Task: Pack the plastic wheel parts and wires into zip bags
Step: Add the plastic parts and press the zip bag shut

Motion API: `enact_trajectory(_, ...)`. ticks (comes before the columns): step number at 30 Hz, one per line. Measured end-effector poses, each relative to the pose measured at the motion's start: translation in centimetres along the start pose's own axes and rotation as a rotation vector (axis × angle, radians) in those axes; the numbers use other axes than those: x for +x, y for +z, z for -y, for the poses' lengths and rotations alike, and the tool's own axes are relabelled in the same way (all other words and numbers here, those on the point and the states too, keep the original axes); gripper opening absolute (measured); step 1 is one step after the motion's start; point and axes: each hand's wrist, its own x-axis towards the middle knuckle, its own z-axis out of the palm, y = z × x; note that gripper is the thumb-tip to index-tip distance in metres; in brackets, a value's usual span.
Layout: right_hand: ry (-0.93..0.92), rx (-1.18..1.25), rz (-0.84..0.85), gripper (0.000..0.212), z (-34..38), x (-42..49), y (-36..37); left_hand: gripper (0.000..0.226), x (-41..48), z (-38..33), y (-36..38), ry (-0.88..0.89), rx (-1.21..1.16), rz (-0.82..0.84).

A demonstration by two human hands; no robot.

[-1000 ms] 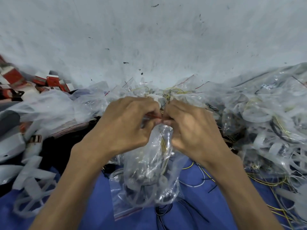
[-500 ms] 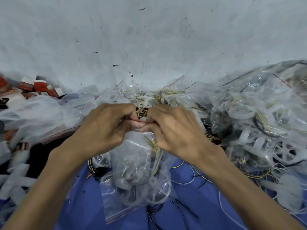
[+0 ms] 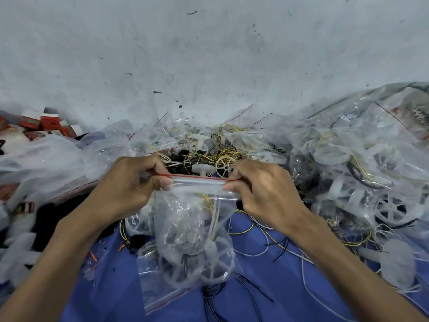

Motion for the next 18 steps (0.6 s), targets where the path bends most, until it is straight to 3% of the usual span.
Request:
enact_trajectory(9,0.047,0.076,-0.056,0.039,-1.5,-1.1,0.2,0.010,-0.8,0.3,0.1,-0.073,-0.083,-0.160)
enact_trajectory(11,0.031,0.107,-0.033,0.033,-1.8,-0.9,0.2,0.008,-0.8,0.7,-0.2,-0.073,-0.151,-0.147)
enact_trajectory(14,-0.011,0.134,0.022,0.014,-2.3,-1.0,0.3,0.031,-1.2,1.6,-0.3,-0.059,-0.114,-0.137)
enact_trajectory(18,0.012,0.145,0.030,0.009,-2.6,-1.3,0.5,0.009,-1.3,1.6,-0.1,-0.104,-0.193,-0.178)
